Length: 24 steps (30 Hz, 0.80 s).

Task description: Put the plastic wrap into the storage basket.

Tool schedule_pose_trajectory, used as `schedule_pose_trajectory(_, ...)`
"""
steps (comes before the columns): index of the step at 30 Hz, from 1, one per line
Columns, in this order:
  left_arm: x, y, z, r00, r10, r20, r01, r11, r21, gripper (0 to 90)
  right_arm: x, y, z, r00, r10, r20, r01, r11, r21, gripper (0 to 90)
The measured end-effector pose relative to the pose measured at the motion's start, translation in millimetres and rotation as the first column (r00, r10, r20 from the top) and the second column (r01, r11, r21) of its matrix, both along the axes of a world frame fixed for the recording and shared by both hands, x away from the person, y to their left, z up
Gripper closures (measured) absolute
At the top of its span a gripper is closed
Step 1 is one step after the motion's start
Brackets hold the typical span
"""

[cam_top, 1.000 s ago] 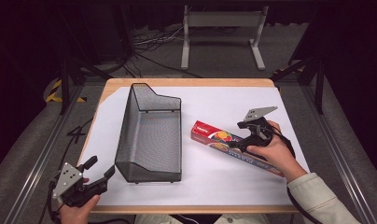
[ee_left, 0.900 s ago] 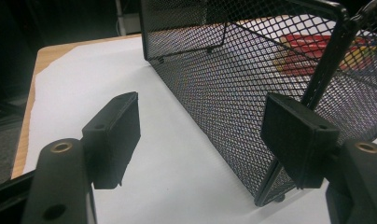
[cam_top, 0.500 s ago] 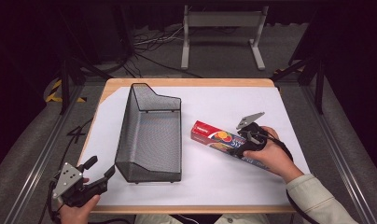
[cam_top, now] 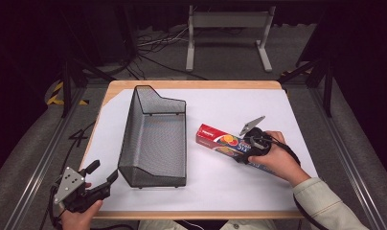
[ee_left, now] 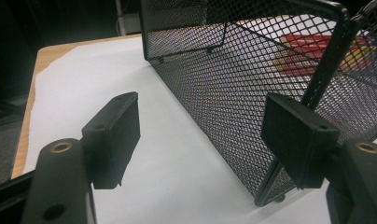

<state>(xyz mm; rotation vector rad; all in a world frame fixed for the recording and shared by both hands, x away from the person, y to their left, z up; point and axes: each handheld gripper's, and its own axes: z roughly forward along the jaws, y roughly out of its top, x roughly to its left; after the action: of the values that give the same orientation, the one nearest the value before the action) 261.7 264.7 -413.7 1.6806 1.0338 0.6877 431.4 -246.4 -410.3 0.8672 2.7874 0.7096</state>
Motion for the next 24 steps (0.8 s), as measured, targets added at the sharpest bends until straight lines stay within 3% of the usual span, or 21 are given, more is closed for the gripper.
schedule_pose_trajectory(8, 0.1, 0.1, -0.1, 1.0000, 0.000, -0.001, 0.000, 1.0000, 0.001, 28.9, 2.2, 0.7, -4.7, 0.9999, 0.012, 0.004, -0.011, 0.9951, -0.098, 28.7)
schedule_pose_trajectory(10, 0.1, 0.1, -0.1, 1.0000, 0.000, 0.000, 0.000, 1.0000, 0.001, 28.9, 2.6, 0.6, -4.4, 0.9999, 0.017, -0.002, -0.017, 0.9949, -0.099, 30.1)
schedule_pose_trajectory(15, 0.0, 0.2, 0.1, 1.0000, 0.001, 0.001, -0.001, 1.0000, 0.000, 28.9, 3.3, 4.5, -0.1, 0.9967, 0.079, -0.019, -0.081, 0.9879, -0.132, 39.3)
schedule_pose_trajectory(21, 0.0, 0.6, 0.0, 1.0000, 0.004, -0.002, -0.004, 1.0000, 0.000, 28.9, 0.7, 5.3, 1.4, 0.9961, 0.088, 0.001, -0.087, 0.9856, -0.145, 40.5)
schedule_pose_trajectory(24, 0.1, 0.5, -0.1, 1.0000, 0.007, -0.004, -0.007, 1.0000, -0.002, 28.9, 0.0, 4.1, 4.2, 0.9969, 0.079, 0.001, -0.078, 0.9902, -0.116, 40.5)
